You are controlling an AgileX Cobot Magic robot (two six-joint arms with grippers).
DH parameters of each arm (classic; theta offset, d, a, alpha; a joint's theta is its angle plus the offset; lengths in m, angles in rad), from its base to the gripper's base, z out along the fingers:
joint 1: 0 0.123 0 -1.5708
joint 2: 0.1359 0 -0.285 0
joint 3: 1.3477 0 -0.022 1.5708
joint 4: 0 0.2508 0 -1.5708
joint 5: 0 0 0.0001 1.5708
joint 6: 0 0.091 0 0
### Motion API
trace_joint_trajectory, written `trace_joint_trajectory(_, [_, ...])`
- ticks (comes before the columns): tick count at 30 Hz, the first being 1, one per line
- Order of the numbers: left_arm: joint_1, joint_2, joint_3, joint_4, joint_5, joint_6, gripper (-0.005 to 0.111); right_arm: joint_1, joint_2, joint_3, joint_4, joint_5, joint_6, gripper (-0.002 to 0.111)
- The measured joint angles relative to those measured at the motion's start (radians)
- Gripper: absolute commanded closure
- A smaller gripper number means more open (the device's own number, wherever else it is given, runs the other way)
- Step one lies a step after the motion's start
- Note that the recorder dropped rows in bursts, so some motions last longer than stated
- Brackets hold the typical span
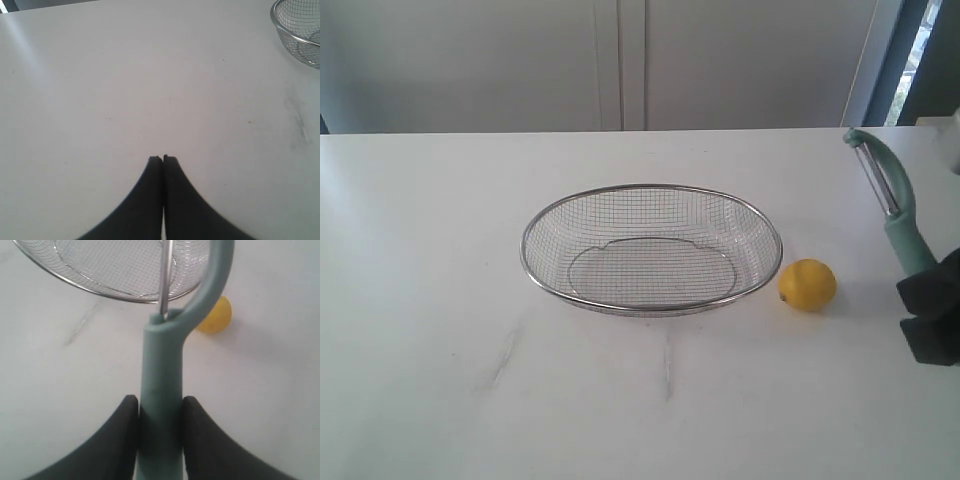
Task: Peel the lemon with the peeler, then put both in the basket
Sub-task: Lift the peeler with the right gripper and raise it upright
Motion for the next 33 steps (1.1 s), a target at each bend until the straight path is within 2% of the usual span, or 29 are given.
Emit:
trace_joint_trajectory(5, [0.0, 0.0, 0.0, 0.0, 0.0, 0.0, 0.107, 0.0, 0.0, 0.0, -0.13, -0.009, 0.134, 0.108])
trace_joint_trajectory(10, [0.0, 0.0, 0.0, 0.0, 0.0, 0.0, 0.107, -0.002, 0.004, 0.0, -0.168, -0.039, 0.188, 0.108])
trace_joint_trajectory(14, [0.0, 0.0, 0.0, 0.0, 0.0, 0.0, 0.107, -0.004, 0.053, 0.0, -0.294, -0.116, 0.332, 0.108])
trace_joint_trajectory(18, [0.0, 0.0, 0.0, 0.0, 0.0, 0.0, 0.107, -0.033, 0.135, -0.01, -0.309, -0.214, 0.387, 0.108])
trace_joint_trajectory(22, [0.0, 0.0, 0.0, 0.0, 0.0, 0.0, 0.107, -0.068, 0.171, -0.037, -0.311, -0.224, 0.392, 0.108])
trace_joint_trajectory(27, [0.0, 0.0, 0.0, 0.0, -0.002, 0.0, 0.107, -0.106, 0.174, -0.079, -0.259, -0.184, 0.329, 0.108])
trace_joint_trajectory(33, [0.0, 0.0, 0.0, 0.0, -0.035, 0.0, 0.107, -0.185, 0.174, -0.09, 0.083, -0.155, 0.004, 0.108])
